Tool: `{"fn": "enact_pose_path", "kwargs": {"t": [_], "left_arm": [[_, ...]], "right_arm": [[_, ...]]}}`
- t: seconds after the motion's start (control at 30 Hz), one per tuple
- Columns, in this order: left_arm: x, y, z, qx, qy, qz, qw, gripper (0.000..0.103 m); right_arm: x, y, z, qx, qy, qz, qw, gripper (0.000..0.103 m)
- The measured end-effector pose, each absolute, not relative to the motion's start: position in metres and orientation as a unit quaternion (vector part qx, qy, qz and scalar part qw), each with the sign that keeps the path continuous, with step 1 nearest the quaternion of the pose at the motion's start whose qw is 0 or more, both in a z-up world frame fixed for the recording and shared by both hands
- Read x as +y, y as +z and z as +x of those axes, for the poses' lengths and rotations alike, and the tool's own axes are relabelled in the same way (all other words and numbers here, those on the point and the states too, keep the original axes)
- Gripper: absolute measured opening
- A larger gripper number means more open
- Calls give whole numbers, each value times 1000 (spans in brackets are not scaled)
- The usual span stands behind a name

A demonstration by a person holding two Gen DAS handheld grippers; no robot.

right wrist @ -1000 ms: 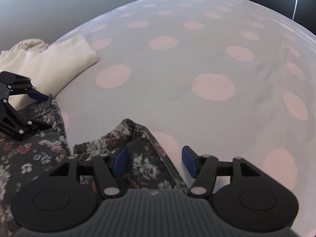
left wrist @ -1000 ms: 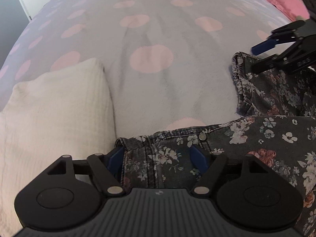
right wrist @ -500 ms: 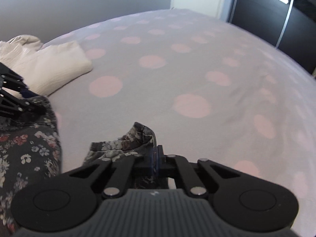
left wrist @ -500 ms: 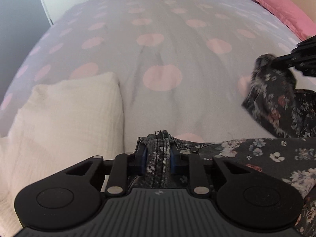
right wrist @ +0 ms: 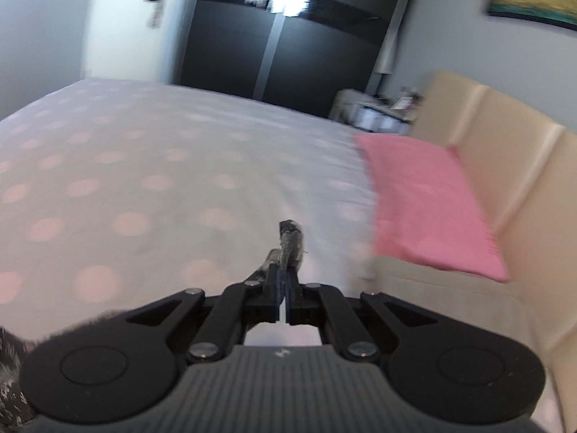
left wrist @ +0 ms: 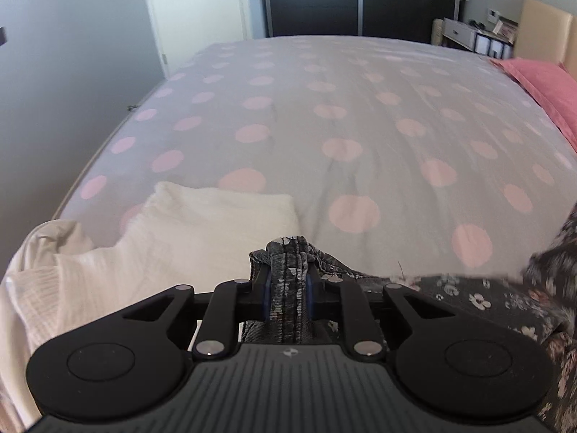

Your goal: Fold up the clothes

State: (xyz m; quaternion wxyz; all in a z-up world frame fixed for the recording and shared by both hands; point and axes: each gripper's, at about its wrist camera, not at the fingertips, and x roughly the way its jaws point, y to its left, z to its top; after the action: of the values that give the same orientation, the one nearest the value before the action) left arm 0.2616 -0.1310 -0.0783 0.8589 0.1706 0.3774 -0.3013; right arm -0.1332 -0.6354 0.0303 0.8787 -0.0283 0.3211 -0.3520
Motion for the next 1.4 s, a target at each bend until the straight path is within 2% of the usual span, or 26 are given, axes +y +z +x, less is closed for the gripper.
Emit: {"fn": "enact_pose_path", "kwargs": {"t": [0.13, 0.33, 0.57, 0.67, 0.73, 0.8, 1.0, 1.1, 1.33, 1.37, 1.4], "left_arm": [[-136, -69, 275, 375, -283, 144, 871, 15], [-166, -80, 289, 365, -271, 145, 879, 15], [-199, -140, 300, 392, -254, 195, 863, 17], [-203, -147, 301, 395, -247, 212, 859, 24], [-202, -148, 304, 399, -247, 212, 857, 27], [-197, -146, 309, 407, -249, 197, 857, 30], [-192, -149, 317, 421, -251, 175, 854, 33], [-194, -154, 319, 424, -245, 180, 853, 35], [-199, -158, 322, 428, -240, 192, 850, 36], [-200, -159, 322, 428, -240, 193, 850, 36], [-200, -159, 322, 428, -239, 194, 850, 36]], "right_arm": [[-686, 40, -184, 296, -420, 5, 858, 3], [-730, 15, -217, 279, -456, 53, 843, 3], [-739, -89, -204, 373, -449, 86, 808, 3], [-741, -123, -204, 432, -449, 92, 777, 6], [-745, -132, -211, 453, -442, 96, 768, 12], [-750, -127, -220, 449, -450, 96, 766, 42], [-765, -87, -223, 393, -433, 94, 805, 46], [-770, -81, -198, 397, -407, 59, 821, 55], [-797, -118, -146, 453, -395, 38, 799, 54], [-802, -124, -142, 457, -394, 36, 796, 52], [-802, -129, -139, 461, -394, 33, 795, 44]]}}
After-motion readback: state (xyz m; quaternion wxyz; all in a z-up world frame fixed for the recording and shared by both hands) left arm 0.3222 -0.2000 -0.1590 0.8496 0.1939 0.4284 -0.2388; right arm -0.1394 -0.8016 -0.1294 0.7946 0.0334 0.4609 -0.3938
